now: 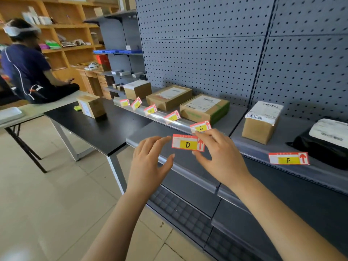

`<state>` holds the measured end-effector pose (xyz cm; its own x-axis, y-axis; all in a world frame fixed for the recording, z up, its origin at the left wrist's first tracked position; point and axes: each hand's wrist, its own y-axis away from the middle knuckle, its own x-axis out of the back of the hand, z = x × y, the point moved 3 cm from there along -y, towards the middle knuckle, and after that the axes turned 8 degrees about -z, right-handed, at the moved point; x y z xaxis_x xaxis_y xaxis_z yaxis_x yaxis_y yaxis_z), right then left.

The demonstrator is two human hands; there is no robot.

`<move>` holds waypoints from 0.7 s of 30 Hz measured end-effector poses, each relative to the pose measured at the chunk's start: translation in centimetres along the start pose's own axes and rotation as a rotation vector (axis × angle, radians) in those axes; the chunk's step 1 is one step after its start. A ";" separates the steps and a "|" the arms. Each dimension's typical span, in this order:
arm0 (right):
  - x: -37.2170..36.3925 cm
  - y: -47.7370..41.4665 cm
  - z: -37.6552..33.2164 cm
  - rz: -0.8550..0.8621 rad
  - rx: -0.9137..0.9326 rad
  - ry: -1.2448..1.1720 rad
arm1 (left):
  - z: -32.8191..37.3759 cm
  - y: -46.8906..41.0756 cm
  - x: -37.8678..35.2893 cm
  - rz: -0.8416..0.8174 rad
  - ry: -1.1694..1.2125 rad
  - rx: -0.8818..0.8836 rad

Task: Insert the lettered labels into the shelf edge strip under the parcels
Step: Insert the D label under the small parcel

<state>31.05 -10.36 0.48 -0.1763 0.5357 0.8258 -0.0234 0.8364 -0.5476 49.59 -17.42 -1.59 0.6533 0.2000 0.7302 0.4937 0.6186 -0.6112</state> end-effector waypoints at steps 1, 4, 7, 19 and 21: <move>-0.1 -0.3 0.3 -0.004 -0.008 0.009 | -0.2 -0.3 -0.3 0.000 0.009 0.004; -0.5 -1.0 1.4 -0.018 -0.020 0.006 | -0.2 -1.5 -1.4 -0.013 0.036 0.020; -0.6 -1.6 3.0 -0.030 -0.035 0.011 | 0.1 -2.9 -2.7 -0.026 0.045 -0.013; 1.8 1.0 11.8 0.021 -0.207 -0.001 | 4.6 -8.5 -11.5 -0.075 0.215 -0.128; 2.3 2.1 13.3 -0.013 -0.245 0.018 | 5.7 -9.4 -12.7 -0.093 0.237 -0.151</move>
<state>17.48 -8.98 -0.59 -0.1596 0.5249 0.8361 0.2138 0.8452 -0.4898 33.39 -21.43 -3.43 0.7085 -0.0463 0.7042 0.6258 0.5023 -0.5967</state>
